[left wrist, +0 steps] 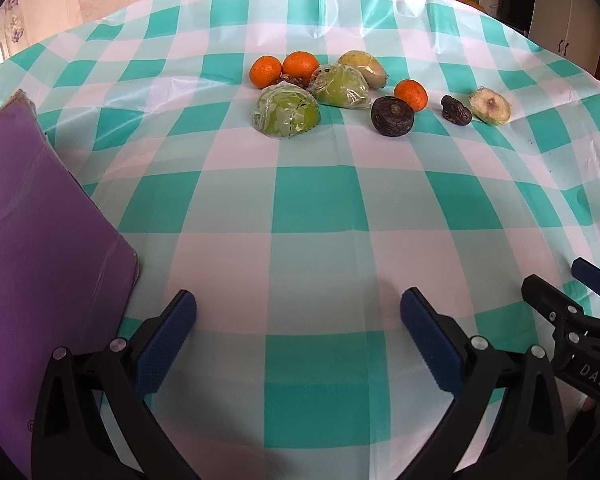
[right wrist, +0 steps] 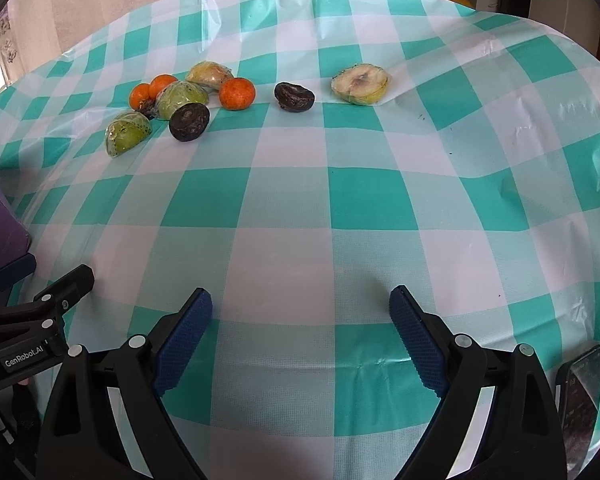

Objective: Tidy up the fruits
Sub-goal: 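Grasp the dark round fruit with the left tool while the right tool grasps the wrapped halved pear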

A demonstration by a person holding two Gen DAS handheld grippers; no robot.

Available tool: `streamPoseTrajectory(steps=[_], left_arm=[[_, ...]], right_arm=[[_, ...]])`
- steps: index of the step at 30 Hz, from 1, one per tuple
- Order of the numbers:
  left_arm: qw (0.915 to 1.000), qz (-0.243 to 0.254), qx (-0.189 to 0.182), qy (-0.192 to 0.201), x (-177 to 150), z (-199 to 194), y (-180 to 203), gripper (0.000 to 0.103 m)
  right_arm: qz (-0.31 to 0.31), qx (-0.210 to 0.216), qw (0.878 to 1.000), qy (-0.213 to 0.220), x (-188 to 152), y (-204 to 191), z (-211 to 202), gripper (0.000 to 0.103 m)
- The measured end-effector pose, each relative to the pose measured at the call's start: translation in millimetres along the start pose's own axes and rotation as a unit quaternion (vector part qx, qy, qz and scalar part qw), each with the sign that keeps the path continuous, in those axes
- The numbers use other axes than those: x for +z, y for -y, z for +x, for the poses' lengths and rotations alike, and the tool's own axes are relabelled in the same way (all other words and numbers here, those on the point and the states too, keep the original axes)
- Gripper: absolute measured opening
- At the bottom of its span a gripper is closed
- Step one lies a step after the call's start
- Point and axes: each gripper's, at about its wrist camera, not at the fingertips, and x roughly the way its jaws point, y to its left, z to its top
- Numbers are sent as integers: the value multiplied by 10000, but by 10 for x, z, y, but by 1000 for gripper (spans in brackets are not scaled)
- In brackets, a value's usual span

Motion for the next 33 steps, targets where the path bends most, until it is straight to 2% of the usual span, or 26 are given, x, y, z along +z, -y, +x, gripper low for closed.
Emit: streamPoseTrajectory(steps=[5,10,15,17,19,21,23,24,28,30,33], left_arm=[[9994,-37,-118,-318,246,213,158,102],[9996,3,-263,-85,580,388,340,102],[9988,271,-377,153,942,558,587,99],[9983,281,-466,218,1077,617,657,88],[9980,310,-538,130,1165,718,705,83],[9979,317,-546,168,1218,750,723,72],[9975,386,-540,242,1204,745,728,45],[9973,381,-563,259,1192,728,715,39],[9957,179,-873,260,1127,678,604,39],[9947,39,-990,267,1107,659,534,39],[9941,-99,-1044,276,1063,645,473,39]], right_arm=[[534,128,9984,136,-11,204,-43,87],[543,162,9983,161,-5,217,-51,87],[549,207,9981,176,-1,230,-51,87],[538,224,9981,181,-2,231,-53,87],[521,241,9982,182,-4,226,-53,87],[517,260,9982,185,-5,226,-54,87],[529,289,9980,196,-10,236,-54,87],[532,305,9979,190,-8,239,-52,87],[237,263,9994,65,121,167,49,88],[96,160,9998,21,285,163,166,87],[167,17,9997,182,610,270,352,86]])
